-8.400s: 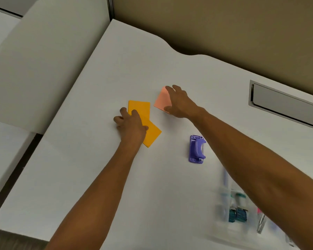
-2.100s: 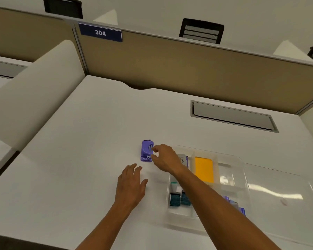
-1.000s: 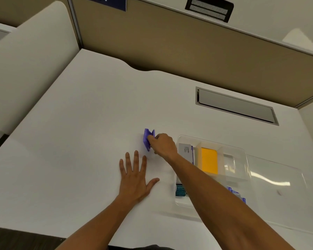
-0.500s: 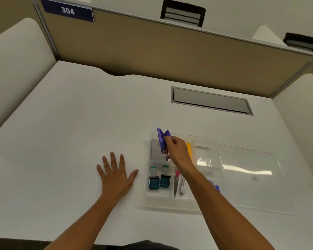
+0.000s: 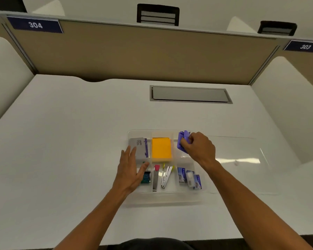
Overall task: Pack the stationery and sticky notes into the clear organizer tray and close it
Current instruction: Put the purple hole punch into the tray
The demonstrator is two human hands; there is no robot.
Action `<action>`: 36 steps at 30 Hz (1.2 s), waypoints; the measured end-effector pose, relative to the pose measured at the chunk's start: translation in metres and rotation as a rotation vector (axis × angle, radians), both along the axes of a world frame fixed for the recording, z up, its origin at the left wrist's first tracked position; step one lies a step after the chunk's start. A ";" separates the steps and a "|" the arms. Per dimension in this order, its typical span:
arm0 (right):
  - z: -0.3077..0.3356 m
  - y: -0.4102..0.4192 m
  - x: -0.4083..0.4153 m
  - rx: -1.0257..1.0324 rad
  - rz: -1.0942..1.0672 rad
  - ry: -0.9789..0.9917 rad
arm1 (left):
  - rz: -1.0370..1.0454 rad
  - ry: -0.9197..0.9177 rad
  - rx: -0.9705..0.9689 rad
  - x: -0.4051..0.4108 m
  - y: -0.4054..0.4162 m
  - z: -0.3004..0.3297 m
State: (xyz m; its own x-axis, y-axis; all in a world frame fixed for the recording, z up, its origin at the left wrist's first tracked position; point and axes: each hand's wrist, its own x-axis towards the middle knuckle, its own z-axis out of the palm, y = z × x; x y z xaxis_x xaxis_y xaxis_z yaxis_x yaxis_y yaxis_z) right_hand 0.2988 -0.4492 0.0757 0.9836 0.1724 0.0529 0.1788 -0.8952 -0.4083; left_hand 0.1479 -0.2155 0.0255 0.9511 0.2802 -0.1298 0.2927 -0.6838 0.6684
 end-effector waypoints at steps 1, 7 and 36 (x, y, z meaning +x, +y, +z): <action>-0.002 -0.002 0.001 -0.040 0.020 -0.012 | 0.012 0.019 0.044 0.000 -0.002 -0.003; -0.017 -0.002 0.009 -0.323 0.115 -0.029 | 0.033 0.037 0.216 -0.002 -0.006 -0.013; -0.018 0.011 -0.034 0.104 -0.028 0.170 | -0.087 0.101 0.469 -0.004 -0.007 -0.005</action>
